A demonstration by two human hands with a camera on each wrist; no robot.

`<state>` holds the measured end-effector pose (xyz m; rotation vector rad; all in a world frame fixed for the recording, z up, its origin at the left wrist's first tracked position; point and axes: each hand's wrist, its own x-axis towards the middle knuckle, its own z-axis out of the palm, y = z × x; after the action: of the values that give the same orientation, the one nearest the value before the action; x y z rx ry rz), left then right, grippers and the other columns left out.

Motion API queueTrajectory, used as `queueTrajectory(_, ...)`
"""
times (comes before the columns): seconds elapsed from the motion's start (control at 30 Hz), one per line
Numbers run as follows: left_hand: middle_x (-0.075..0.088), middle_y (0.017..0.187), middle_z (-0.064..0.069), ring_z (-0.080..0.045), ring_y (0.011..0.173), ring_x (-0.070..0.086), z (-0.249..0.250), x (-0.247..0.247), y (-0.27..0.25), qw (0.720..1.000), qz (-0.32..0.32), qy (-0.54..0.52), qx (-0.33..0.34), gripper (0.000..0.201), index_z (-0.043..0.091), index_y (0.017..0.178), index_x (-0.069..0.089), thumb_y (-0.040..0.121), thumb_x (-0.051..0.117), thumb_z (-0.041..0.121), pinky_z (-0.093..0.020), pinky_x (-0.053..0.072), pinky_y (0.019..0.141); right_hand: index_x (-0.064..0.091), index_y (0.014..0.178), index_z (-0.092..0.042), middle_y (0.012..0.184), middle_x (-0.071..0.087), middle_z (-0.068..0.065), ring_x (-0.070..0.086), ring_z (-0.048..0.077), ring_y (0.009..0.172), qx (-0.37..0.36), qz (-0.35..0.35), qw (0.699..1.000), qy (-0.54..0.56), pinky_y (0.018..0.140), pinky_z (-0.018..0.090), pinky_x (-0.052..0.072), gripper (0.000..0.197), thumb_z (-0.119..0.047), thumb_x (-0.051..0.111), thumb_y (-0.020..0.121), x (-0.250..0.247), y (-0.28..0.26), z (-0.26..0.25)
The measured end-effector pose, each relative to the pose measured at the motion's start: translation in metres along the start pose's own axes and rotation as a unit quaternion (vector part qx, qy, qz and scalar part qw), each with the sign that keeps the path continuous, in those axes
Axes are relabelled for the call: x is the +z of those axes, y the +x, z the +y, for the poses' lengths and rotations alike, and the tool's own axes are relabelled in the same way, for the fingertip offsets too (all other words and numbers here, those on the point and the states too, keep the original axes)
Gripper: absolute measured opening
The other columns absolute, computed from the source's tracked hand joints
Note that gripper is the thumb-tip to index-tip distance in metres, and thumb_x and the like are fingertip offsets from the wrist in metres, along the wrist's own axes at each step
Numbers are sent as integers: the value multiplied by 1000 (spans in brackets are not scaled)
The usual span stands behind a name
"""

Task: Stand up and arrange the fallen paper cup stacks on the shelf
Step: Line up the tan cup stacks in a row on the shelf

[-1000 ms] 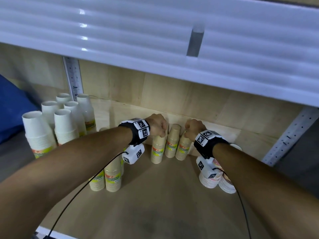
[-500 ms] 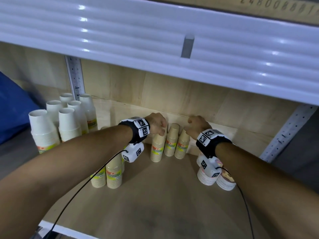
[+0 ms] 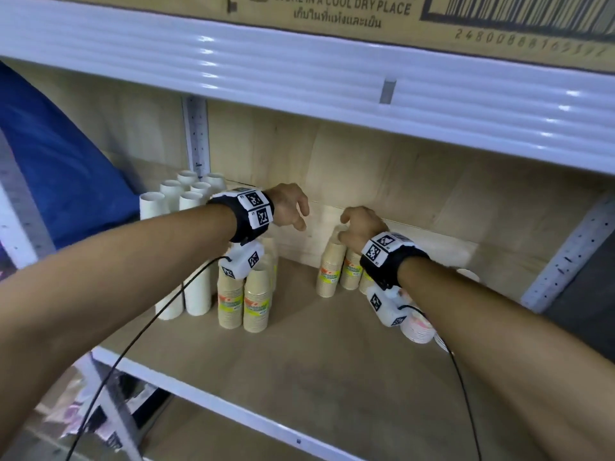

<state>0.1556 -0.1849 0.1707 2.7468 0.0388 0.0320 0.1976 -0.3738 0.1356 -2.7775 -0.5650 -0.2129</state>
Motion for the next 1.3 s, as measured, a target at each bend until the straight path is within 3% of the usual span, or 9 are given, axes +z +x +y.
queueTrajectory(0.2, 53, 84, 8, -19, 78, 61, -36, -15, -42, 999, 12, -1, -46, 32, 18, 108, 68, 78, 80, 23, -31, 53, 72, 63, 115, -21, 121, 62, 5, 61, 28, 105, -56, -24, 998, 11, 76, 28, 44, 32, -26, 65, 84, 20, -18, -57)
queueTrajectory(0.37, 59, 88, 6, -11, 72, 61, -63, -12, -67, 997, 1, 27, -67, 26, 25, 103, 68, 78, 77, 25, -23, 48, 58, 62, 119, -21, 119, 64, 3, 62, 27, 105, -122, -47, 990, 45, 85, 33, 51, 36, -33, 64, 85, 34, -34, -96)
queueTrajectory(0.53, 67, 86, 3, -15, 76, 62, -75, 2, -85, 996, -27, 47, -69, 23, 16, 97, 74, 74, 73, 9, -21, 48, 58, 65, 98, -21, 101, 67, 4, 64, 27, 89, -135, -84, 985, 63, 78, 36, 55, 20, -34, 66, 82, 45, -44, -117)
queueTrajectory(0.6, 68, 88, 1, -18, 80, 62, -79, 9, -86, 996, -33, 52, -64, 28, 17, 97, 76, 73, 69, 6, -24, 51, 62, 65, 94, -19, 98, 68, 4, 64, 27, 87, -136, -100, 983, 70, 78, 37, 56, 21, -35, 68, 81, 48, -48, -121)
queueTrajectory(0.7, 69, 96, 2, -18, 91, 64, -88, 17, -86, 996, -54, 58, -47, 21, 21, 99, 75, 78, 75, 17, -29, 54, 77, 65, 88, -19, 99, 69, 6, 64, 28, 90, -142, -117, 980, 71, 81, 39, 56, 18, -35, 70, 81, 53, -52, -125)
queueTrajectory(0.77, 69, 98, 5, -16, 95, 63, -91, 19, -86, 996, -58, 63, -34, 19, 23, 99, 75, 80, 75, 20, -28, 51, 80, 64, 82, -16, 94, 70, 7, 65, 28, 88, -140, -130, 979, 72, 81, 41, 56, 18, -32, 71, 79, 56, -53, -126)
queueTrajectory(0.87, 68, 103, 3, -17, 95, 61, -94, 24, -85, 995, -52, 77, -27, 23, 20, 105, 74, 83, 73, 17, -26, 48, 77, 69, 87, -13, 92, 70, 6, 66, 28, 88, -140, -145, 977, 61, 81, 41, 57, 19, -30, 71, 77, 61, -53, -127)
queueTrajectory(1.13, 66, 112, 2, -20, 102, 60, -96, 31, -85, 995, -45, 91, -18, 31, 18, 113, 71, 82, 73, 15, -34, 52, 88, 69, 99, -5, 102, 67, 10, 64, 27, 91, -135, -137, 980, 56, 71, 29, 49, 21, -18, 70, 83, 65, -52, -124)
queueTrajectory(1.3, 64, 106, 0, -20, 96, 60, -90, 28, -81, 996, -52, 76, -21, 20, 21, 97, 68, 80, 75, 14, -30, 53, 78, 71, 100, -7, 103, 69, 12, 65, 29, 96, -135, -133, 980, 61, 73, 29, 50, 21, -17, 71, 82, 60, -55, -117)
